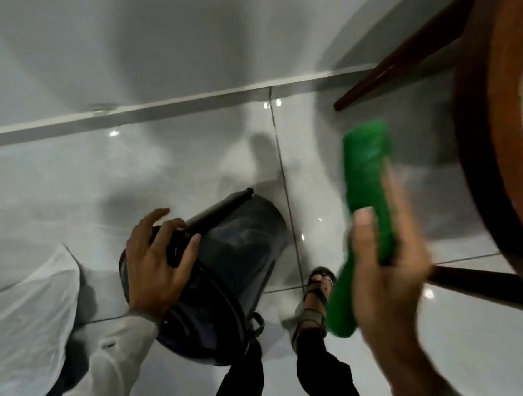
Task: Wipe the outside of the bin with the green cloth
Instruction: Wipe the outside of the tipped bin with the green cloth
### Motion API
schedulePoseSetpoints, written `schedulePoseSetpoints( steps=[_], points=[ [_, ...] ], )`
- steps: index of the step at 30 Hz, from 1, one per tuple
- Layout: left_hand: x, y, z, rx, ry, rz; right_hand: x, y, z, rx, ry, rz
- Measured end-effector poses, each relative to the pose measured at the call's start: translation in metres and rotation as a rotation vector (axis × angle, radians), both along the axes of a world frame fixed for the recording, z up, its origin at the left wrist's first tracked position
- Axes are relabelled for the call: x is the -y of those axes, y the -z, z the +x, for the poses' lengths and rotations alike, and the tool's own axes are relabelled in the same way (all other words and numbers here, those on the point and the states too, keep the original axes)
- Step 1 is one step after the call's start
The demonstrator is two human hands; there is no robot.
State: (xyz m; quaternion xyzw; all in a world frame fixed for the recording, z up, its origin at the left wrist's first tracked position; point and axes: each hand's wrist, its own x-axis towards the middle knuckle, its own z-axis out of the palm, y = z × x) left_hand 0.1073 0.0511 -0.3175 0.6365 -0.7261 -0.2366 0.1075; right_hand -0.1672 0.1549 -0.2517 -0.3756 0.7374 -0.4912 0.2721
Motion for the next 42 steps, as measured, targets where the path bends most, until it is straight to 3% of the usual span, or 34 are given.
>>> schedulePoseSetpoints(
  steps=[1, 4, 8, 11, 14, 17, 25, 28, 30, 32, 38, 40, 42],
  points=[
    [-0.01, 0.002, 0.006, 0.01, -0.009, -0.025, 0.016, -0.001, 0.029, 0.086, 0.021, 0.017],
    [-0.033, 0.006, 0.018, 0.005, -0.024, -0.053, 0.005, 0.045, 0.09, 0.267, -0.188, 0.203],
    [-0.04, 0.012, 0.027, -0.038, -0.037, -0.057, 0.002, 0.098, 0.13, 0.109, -0.633, 0.28],
    [-0.039, 0.017, 0.036, -0.099, -0.066, -0.051, 0.001, 0.125, 0.144, -0.037, -0.754, 0.336],
    [-0.042, 0.021, 0.047, -0.152, -0.07, -0.051, 0.011, 0.145, 0.147, -0.102, -0.685, 0.321],
    [-0.045, 0.023, 0.049, -0.186, -0.075, -0.054, 0.028, 0.173, 0.138, -0.024, -0.492, 0.441],
    [-0.043, 0.019, 0.026, -0.15, -0.008, -0.089, 0.024, 0.224, 0.105, 0.475, 0.203, 0.6],
    [-0.035, 0.019, 0.013, -0.129, 0.01, -0.066, 0.025, 0.226, 0.093, 0.645, 0.304, 0.644],
    [-0.026, 0.018, 0.008, -0.119, -0.003, -0.048, 0.029, 0.214, 0.095, 0.674, 0.282, 0.641],
    [-0.017, 0.017, 0.008, -0.136, -0.049, -0.018, 0.031, 0.189, 0.105, 0.584, 0.168, 0.589],
    [0.006, 0.017, 0.008, -0.096, 0.002, 0.028, 0.012, 0.121, 0.143, 0.238, -0.418, 0.272],
    [0.007, 0.017, 0.006, -0.088, 0.016, 0.031, 0.008, 0.118, 0.148, 0.183, -0.458, 0.134],
    [0.012, 0.018, 0.003, -0.079, 0.022, 0.024, 0.014, 0.13, 0.145, 0.153, -0.415, 0.132]
  ],
)
